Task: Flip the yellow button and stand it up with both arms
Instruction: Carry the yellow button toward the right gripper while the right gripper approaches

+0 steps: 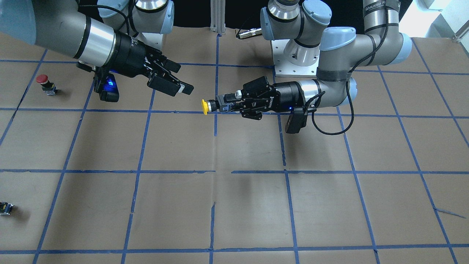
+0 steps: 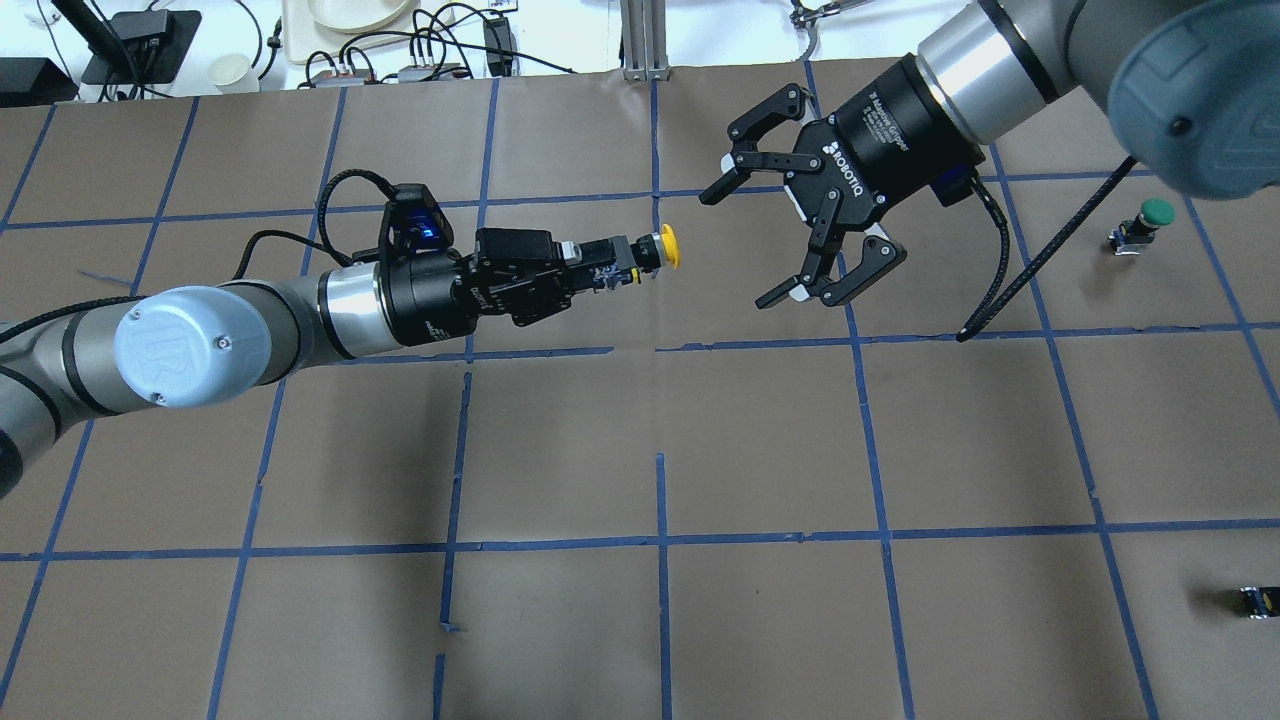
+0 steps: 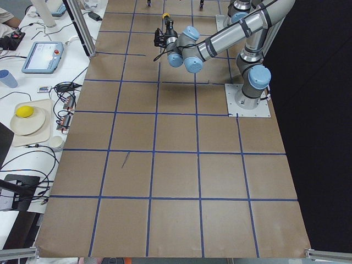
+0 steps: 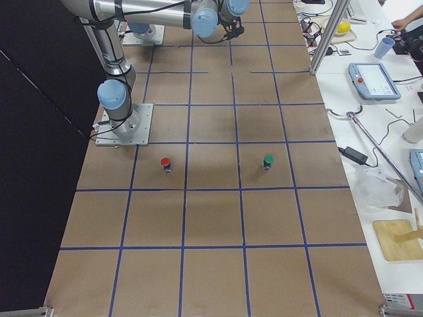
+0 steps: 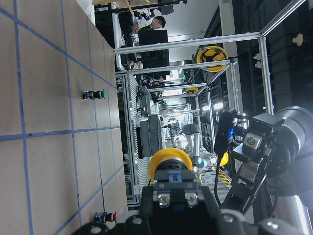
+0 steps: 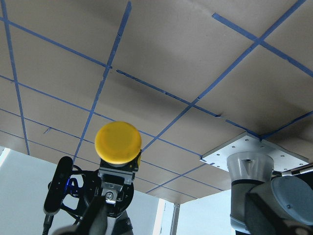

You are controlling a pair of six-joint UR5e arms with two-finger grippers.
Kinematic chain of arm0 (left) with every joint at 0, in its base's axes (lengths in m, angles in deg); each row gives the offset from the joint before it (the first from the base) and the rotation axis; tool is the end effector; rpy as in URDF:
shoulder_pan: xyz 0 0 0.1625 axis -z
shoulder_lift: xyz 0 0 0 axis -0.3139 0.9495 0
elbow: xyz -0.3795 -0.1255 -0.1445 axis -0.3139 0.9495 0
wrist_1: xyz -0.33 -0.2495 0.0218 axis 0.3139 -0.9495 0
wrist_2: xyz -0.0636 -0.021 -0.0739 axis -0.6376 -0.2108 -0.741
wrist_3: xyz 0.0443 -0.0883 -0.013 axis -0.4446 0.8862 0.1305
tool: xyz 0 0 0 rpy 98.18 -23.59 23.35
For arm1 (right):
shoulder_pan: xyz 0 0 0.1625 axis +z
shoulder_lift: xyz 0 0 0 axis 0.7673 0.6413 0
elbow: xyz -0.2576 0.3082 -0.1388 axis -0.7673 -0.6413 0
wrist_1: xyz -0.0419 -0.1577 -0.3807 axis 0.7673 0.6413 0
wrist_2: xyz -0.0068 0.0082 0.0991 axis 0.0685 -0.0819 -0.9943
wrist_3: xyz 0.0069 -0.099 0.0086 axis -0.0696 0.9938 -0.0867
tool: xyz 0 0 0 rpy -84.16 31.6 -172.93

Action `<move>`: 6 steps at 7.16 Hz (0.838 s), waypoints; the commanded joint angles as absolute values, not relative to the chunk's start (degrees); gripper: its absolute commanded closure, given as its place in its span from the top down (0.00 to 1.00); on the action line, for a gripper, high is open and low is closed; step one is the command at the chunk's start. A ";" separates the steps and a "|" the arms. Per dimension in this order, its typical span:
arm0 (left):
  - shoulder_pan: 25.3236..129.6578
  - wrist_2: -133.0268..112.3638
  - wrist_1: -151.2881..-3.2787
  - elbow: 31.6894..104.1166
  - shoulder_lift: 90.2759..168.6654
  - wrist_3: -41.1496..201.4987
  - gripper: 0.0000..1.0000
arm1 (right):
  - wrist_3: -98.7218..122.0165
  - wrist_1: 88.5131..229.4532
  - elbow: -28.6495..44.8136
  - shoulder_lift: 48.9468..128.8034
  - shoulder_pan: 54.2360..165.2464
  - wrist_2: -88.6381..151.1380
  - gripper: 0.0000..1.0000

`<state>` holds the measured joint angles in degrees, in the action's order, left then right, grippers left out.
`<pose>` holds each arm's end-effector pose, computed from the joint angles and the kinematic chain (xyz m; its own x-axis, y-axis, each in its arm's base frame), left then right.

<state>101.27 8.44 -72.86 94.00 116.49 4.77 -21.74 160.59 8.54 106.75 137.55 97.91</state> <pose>-0.1778 -0.4610 0.2877 0.0125 0.0922 0.9957 -0.1633 0.9826 -0.0890 0.1836 -0.4907 0.4530 -0.4054 0.8879 -0.2174 0.5473 0.4262 0.7202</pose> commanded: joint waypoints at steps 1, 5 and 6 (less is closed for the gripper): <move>103.45 4.81 -72.54 93.91 114.20 4.71 0.05 | -22.64 161.07 8.43 106.17 137.39 94.73 0.99; 107.23 0.94 -72.19 93.83 112.69 4.97 0.05 | -28.18 165.29 7.81 103.62 137.39 92.61 0.99; 107.41 0.57 -72.19 94.00 112.78 4.98 0.06 | -29.67 165.21 7.81 103.97 137.21 92.59 0.99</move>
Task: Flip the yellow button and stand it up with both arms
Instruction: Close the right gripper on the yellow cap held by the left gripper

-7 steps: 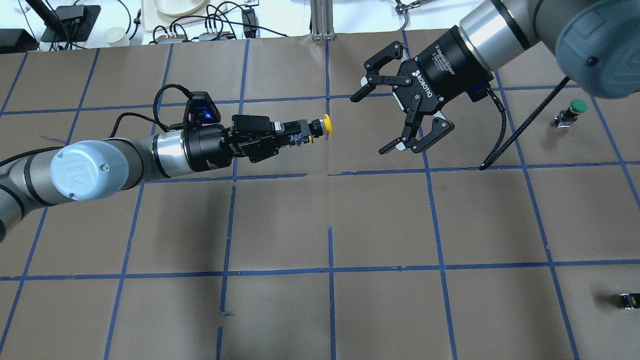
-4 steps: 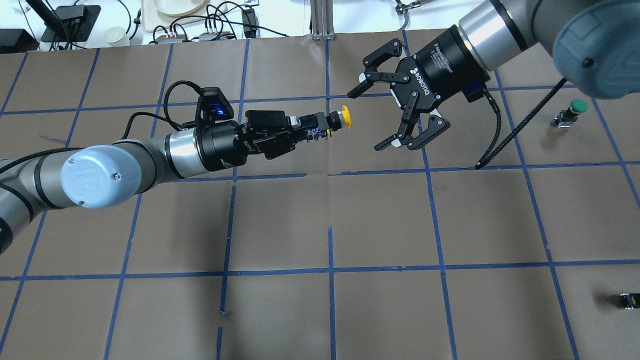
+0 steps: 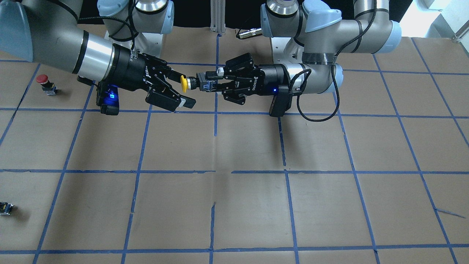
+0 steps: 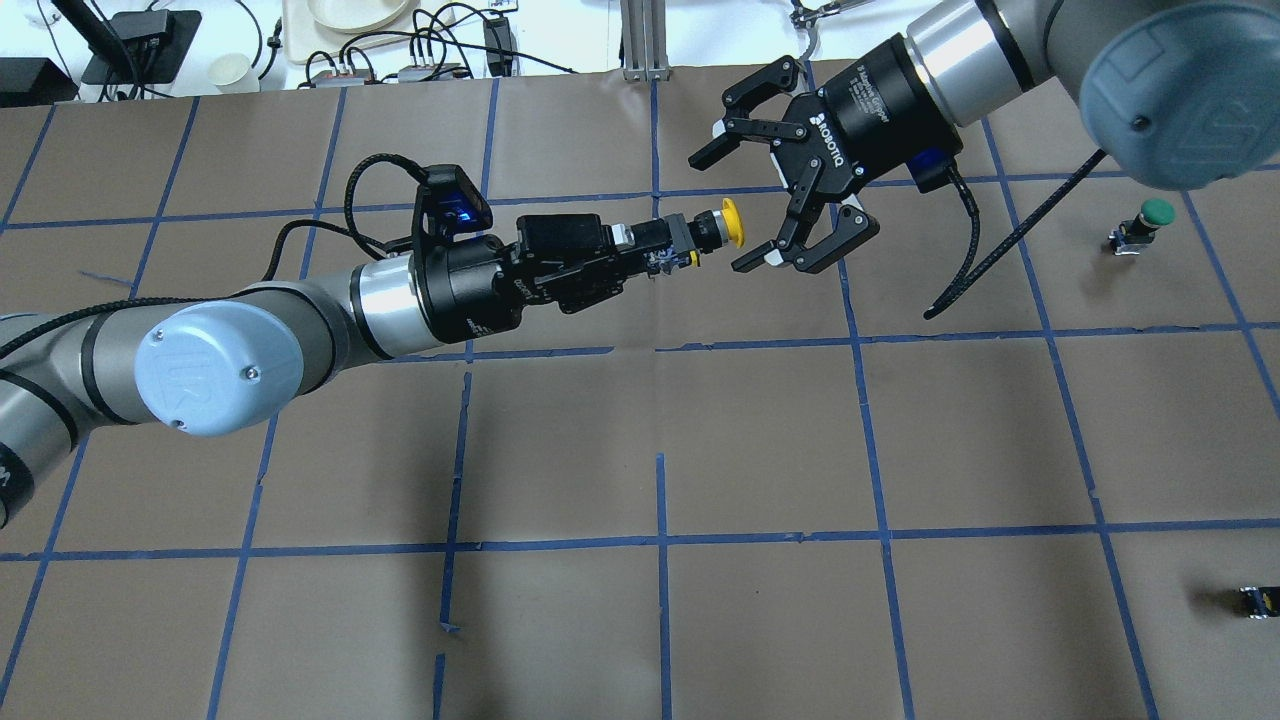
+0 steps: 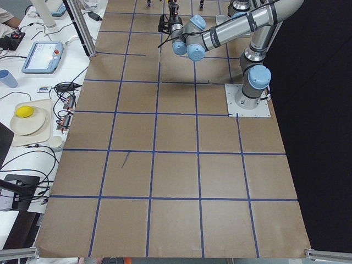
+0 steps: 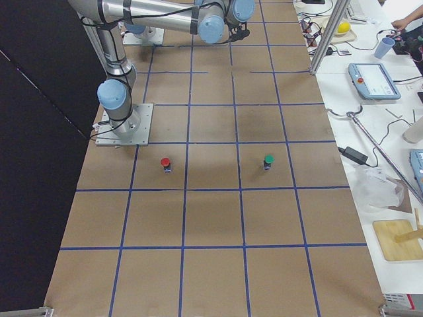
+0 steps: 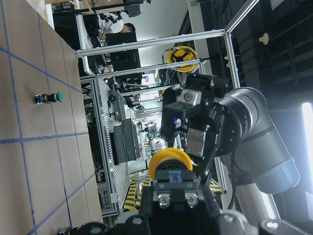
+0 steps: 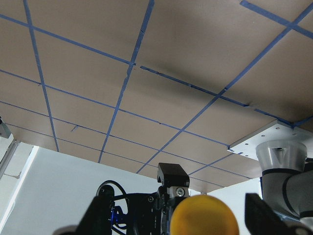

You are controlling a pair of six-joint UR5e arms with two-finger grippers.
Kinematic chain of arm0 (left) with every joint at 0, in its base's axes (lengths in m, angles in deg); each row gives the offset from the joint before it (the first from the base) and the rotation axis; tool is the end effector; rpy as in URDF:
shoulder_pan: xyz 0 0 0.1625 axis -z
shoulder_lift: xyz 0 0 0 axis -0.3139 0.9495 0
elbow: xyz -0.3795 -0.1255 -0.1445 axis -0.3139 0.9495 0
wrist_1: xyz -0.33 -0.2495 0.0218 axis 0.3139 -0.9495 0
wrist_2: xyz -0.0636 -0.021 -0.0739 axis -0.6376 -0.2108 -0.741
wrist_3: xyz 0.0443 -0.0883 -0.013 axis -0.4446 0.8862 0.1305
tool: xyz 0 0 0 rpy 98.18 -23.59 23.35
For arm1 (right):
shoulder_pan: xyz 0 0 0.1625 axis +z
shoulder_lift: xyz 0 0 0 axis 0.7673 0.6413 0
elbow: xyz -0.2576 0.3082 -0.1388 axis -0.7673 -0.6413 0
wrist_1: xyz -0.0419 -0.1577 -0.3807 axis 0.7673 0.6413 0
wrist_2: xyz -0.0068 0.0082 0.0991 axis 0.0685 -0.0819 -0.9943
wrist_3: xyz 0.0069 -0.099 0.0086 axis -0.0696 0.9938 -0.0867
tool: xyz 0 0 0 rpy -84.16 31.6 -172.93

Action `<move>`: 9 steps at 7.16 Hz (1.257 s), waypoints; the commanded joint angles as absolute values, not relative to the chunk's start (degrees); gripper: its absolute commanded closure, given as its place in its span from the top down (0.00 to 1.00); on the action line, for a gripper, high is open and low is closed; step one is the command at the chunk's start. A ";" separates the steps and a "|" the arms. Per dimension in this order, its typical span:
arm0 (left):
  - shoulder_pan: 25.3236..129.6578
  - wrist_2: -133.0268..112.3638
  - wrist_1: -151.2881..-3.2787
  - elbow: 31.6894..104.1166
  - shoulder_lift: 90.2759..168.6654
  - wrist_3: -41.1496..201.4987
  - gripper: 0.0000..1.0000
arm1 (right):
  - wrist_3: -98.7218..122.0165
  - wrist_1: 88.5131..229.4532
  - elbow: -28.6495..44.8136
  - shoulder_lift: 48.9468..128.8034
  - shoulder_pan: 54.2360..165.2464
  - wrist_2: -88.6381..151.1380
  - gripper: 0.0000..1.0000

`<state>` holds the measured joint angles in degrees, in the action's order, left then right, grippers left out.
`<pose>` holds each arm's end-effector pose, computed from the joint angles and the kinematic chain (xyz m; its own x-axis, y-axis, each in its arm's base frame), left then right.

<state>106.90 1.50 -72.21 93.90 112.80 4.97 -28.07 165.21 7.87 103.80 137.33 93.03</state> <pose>-0.2208 -0.4430 0.3245 0.0790 0.1704 0.9822 -0.1703 0.9731 -0.1551 0.1860 -0.5171 0.4454 -0.3034 0.9308 -0.2039 0.5376 0.3439 0.7699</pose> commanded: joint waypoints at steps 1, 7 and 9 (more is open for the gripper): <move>107.42 0.57 -72.19 94.09 112.78 5.06 0.06 | -29.68 164.94 7.81 104.14 136.60 93.64 0.99; 107.24 0.57 -72.19 93.74 112.78 5.33 0.06 | -29.95 164.33 8.43 105.29 135.63 93.30 0.85; 107.24 0.57 -72.10 93.57 112.60 5.50 0.06 | -29.86 164.33 8.43 105.29 135.63 93.03 0.58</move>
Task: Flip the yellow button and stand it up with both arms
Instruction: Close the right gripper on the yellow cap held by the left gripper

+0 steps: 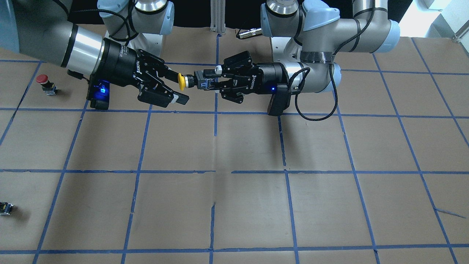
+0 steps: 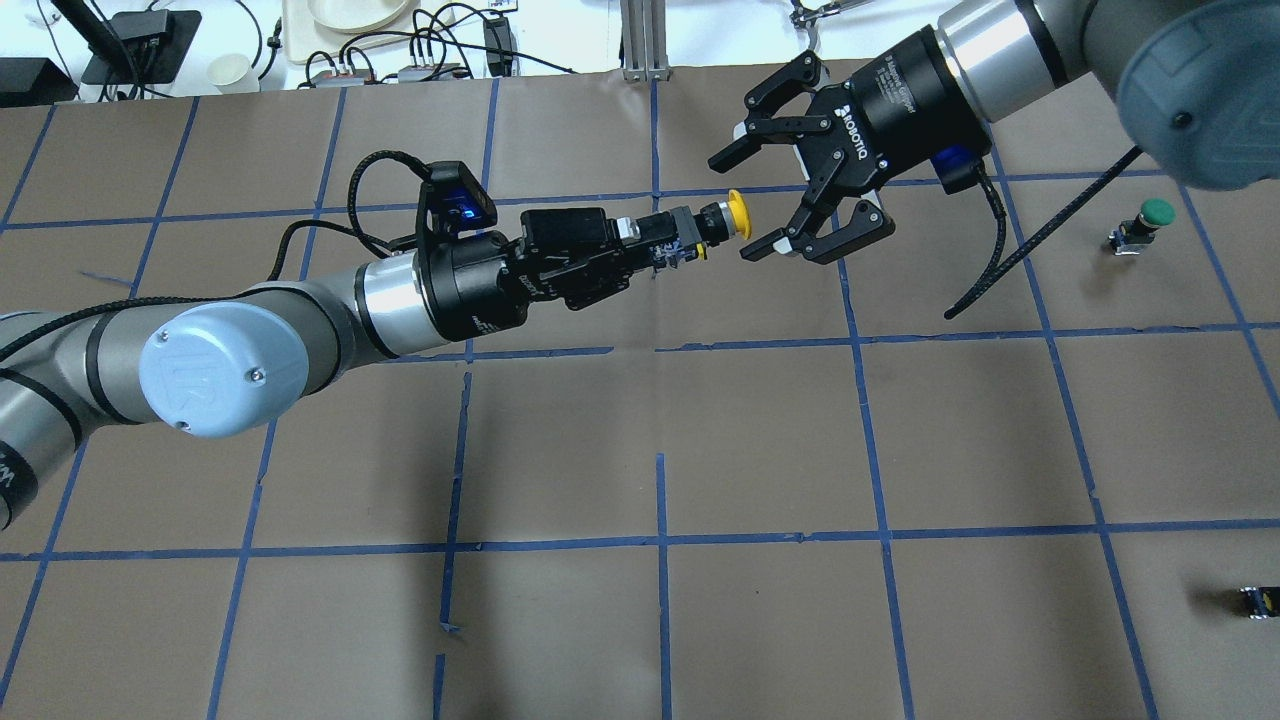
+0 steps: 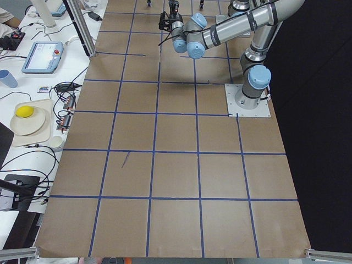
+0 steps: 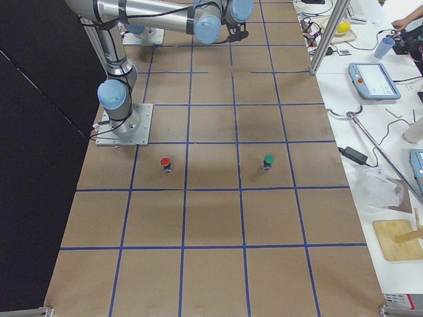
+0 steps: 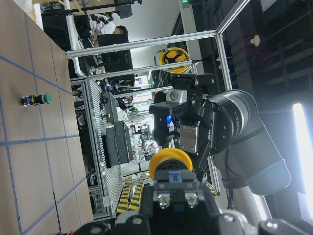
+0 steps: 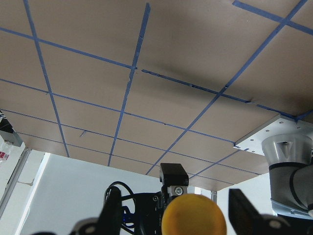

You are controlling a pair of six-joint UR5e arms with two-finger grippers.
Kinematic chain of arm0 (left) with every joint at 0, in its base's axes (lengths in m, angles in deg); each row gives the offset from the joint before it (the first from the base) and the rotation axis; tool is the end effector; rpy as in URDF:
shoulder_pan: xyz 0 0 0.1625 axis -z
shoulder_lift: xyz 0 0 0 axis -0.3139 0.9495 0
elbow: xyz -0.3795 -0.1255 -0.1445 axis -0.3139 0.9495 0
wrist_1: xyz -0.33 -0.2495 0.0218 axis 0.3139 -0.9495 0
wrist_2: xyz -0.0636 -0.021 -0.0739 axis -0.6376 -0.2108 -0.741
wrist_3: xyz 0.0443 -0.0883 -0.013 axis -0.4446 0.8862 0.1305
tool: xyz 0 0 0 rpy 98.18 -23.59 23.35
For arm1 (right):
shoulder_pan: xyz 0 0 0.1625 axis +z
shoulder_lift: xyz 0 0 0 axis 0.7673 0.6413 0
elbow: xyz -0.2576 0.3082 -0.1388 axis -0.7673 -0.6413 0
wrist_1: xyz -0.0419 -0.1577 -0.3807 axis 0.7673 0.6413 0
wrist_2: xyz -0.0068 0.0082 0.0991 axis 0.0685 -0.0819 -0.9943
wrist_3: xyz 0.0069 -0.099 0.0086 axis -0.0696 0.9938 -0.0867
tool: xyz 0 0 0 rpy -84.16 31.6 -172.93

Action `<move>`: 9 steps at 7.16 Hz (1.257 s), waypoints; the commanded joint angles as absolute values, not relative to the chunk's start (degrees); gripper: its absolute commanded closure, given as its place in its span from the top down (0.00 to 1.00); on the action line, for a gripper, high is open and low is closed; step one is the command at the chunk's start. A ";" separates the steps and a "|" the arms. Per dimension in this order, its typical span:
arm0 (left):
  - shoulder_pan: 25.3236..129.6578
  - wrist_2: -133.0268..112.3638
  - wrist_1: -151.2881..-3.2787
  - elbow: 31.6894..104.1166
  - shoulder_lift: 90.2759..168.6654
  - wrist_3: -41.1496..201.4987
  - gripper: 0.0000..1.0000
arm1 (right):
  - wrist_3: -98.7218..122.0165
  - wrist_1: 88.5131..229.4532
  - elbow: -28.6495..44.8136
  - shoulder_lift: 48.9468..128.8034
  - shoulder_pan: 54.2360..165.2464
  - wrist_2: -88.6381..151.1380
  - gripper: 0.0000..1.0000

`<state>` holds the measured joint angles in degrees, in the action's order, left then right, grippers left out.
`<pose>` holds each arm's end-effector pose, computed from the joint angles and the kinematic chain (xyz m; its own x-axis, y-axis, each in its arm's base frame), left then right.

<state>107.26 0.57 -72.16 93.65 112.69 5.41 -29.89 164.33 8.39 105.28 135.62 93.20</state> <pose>-0.2233 -0.4437 0.3282 0.0891 0.1707 0.9813 -0.1773 0.9722 -0.1530 0.1711 -0.5124 0.4526 -0.2592 0.9490 -0.1797 0.5582 0.2990 0.7740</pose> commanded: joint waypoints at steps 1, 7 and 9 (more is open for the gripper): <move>107.33 0.57 -72.10 93.65 112.60 5.50 0.06 | -29.86 164.41 8.34 105.38 135.63 92.94 0.44; 107.33 0.65 -72.10 93.57 112.60 7.77 0.99 | -29.68 164.41 8.08 105.46 135.54 92.94 0.21; 107.33 0.65 -72.01 92.87 112.34 10.07 1.00 | -29.77 164.41 7.99 105.38 135.45 93.12 0.20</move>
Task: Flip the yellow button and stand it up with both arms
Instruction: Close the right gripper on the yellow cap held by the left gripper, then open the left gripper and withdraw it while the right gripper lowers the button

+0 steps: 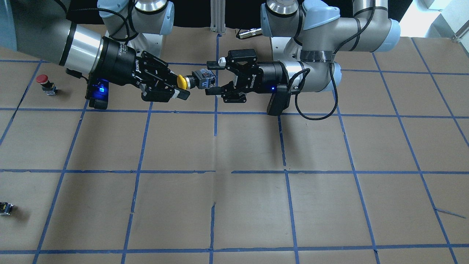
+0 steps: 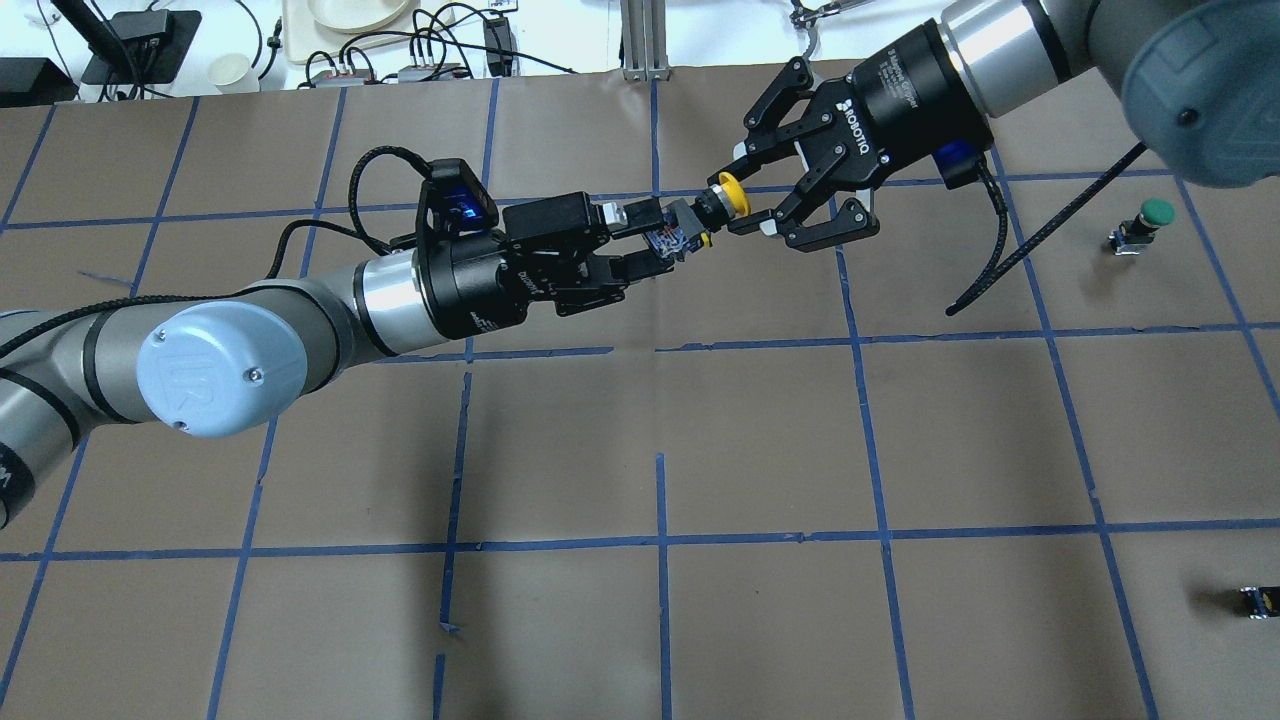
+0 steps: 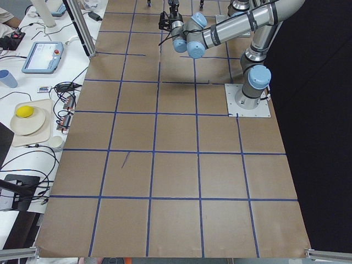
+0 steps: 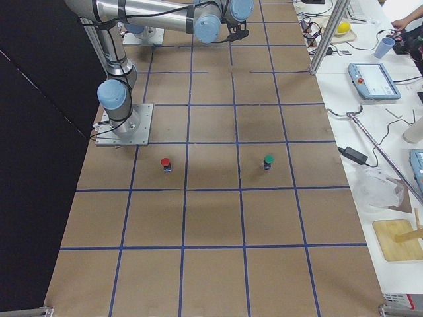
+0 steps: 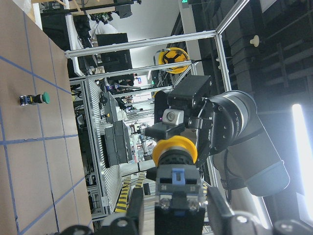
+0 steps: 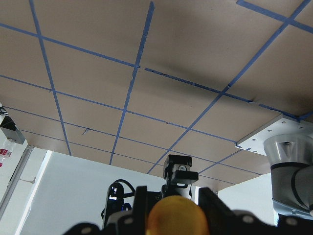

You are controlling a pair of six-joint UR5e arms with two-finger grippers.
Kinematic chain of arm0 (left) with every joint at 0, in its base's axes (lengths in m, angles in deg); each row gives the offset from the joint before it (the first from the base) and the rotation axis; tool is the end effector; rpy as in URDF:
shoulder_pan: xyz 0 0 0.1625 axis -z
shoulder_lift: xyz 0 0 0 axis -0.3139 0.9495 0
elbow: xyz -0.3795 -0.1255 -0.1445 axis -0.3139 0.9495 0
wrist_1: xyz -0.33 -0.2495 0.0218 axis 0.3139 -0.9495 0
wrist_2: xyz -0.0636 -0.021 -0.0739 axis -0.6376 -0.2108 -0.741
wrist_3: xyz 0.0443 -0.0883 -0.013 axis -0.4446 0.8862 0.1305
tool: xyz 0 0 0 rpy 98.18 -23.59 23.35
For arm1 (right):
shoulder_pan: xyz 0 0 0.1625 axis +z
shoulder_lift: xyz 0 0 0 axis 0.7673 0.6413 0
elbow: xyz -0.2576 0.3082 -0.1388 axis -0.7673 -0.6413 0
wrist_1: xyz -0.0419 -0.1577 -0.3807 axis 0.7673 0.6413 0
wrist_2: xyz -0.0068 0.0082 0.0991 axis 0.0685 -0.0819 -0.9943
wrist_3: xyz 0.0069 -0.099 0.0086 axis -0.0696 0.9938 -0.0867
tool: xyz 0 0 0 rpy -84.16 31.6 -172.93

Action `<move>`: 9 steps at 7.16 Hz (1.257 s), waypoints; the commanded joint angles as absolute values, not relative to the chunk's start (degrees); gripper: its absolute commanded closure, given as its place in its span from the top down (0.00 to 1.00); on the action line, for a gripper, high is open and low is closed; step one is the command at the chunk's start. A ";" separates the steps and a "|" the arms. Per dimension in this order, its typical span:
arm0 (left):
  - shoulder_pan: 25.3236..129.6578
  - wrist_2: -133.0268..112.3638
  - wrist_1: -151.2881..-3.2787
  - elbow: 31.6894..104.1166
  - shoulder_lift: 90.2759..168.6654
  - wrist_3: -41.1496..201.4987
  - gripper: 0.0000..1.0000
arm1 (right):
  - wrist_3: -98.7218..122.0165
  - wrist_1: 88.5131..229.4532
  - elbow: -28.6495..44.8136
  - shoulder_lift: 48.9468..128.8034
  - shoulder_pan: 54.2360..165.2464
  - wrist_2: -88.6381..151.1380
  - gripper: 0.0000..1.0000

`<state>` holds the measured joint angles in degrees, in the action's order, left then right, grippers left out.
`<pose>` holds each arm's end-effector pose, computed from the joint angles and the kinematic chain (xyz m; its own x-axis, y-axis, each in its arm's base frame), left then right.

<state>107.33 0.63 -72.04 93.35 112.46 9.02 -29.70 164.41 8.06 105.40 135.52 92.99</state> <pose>-0.2238 -0.4441 0.3323 0.0995 0.1201 0.9878 -0.1693 0.9803 -0.1022 0.1704 -0.5131 0.4568 -0.2580 0.9469 -0.1920 0.5560 0.3080 0.7720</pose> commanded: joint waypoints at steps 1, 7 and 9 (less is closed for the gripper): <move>107.33 1.61 -72.01 91.30 112.16 13.99 1.00 | -28.73 165.11 7.47 105.38 134.32 93.73 0.20; 106.97 51.29 -50.87 70.10 110.06 61.10 0.99 | 17.71 169.58 5.79 105.20 127.30 130.16 0.15; 107.06 71.47 -50.30 68.44 109.09 61.49 0.99 | 29.41 185.50 12.60 105.37 123.08 137.83 0.15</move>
<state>106.98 59.46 -51.36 69.67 109.51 60.33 22.38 176.30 8.50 105.27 125.59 133.31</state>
